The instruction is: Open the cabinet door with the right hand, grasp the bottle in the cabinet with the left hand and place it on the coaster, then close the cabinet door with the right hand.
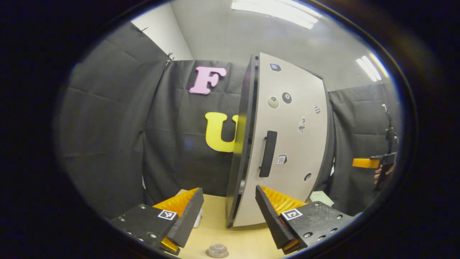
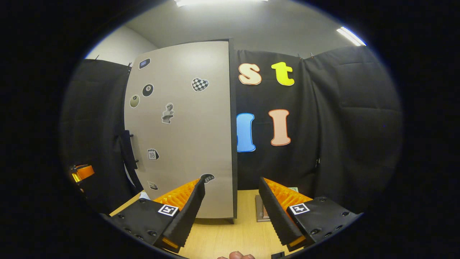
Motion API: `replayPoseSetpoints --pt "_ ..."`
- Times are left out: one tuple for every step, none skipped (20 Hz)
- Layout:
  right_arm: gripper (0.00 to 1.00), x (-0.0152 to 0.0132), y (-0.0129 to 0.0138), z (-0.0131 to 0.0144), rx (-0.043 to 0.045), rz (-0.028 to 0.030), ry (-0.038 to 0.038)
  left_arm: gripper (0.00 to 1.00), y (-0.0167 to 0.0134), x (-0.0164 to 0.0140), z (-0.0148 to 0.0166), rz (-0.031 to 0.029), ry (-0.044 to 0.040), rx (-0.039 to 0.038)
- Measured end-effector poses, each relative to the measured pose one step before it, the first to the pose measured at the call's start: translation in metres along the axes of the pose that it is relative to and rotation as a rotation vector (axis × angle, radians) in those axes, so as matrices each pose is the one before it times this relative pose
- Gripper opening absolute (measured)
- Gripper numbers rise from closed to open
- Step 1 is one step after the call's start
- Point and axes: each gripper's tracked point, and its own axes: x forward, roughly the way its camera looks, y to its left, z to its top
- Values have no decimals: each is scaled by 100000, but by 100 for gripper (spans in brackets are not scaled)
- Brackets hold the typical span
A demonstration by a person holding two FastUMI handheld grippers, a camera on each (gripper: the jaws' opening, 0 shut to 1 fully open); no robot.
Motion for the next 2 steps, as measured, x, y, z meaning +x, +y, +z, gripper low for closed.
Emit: replayPoseSetpoints --pt "96 48 -195 -71 162 -791 370 88 44 14 242 437 -425 442" --pt "96 -80 -94 16 494 -120 -368 88 -247 108 149 -361 -536 573"
